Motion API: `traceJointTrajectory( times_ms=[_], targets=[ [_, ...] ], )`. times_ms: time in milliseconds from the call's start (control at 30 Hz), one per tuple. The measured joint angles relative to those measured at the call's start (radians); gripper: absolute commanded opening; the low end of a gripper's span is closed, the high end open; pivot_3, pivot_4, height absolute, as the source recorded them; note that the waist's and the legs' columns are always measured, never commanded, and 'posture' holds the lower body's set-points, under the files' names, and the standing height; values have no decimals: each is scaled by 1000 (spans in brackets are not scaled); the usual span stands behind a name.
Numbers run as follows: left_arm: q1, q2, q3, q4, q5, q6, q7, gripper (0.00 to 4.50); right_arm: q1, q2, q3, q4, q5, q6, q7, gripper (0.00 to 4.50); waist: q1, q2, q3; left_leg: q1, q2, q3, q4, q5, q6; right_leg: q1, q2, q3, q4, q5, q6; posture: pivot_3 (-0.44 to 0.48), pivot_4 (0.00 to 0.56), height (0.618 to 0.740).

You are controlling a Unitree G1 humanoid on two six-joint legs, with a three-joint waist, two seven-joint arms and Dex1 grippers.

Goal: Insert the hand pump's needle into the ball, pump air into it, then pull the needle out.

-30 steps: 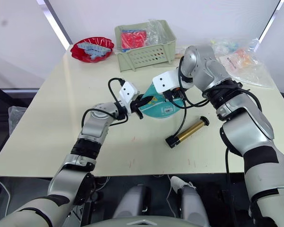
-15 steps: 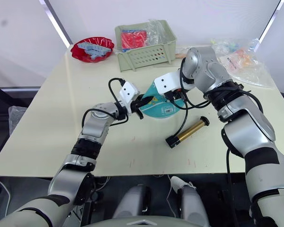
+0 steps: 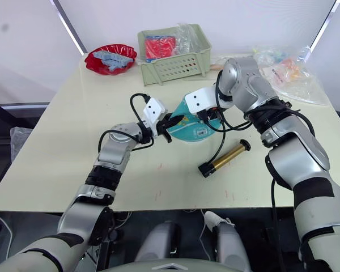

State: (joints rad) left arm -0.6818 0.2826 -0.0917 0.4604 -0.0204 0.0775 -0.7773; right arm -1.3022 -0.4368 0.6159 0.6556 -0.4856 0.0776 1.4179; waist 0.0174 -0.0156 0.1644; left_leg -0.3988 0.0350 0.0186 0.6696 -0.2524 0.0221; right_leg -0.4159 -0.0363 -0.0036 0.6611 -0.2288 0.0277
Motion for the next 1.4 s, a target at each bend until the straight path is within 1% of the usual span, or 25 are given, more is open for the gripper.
traceJointTrajectory(
  times_ms=[600,1033,1400],
  targets=[
    [0,0,-1,-1,0,1,-1,10,6,1,14,-25,-21,12,3,300,0,0,0,0,0,0,0,0,0,0,0,0,0,0,0,0,150,738],
    [1,1,-4,-19,3,31,-4,10,-9,53,34,-30,-93,49,39,300,-1,0,0,1,0,0,0,0,0,0,0,0,0,0,0,0,150,738],
    [2,2,-3,-52,17,75,-4,10,-40,99,34,28,-107,65,42,300,-4,0,0,1,0,0,0,0,0,0,0,0,0,0,0,0,150,738]
  ],
)
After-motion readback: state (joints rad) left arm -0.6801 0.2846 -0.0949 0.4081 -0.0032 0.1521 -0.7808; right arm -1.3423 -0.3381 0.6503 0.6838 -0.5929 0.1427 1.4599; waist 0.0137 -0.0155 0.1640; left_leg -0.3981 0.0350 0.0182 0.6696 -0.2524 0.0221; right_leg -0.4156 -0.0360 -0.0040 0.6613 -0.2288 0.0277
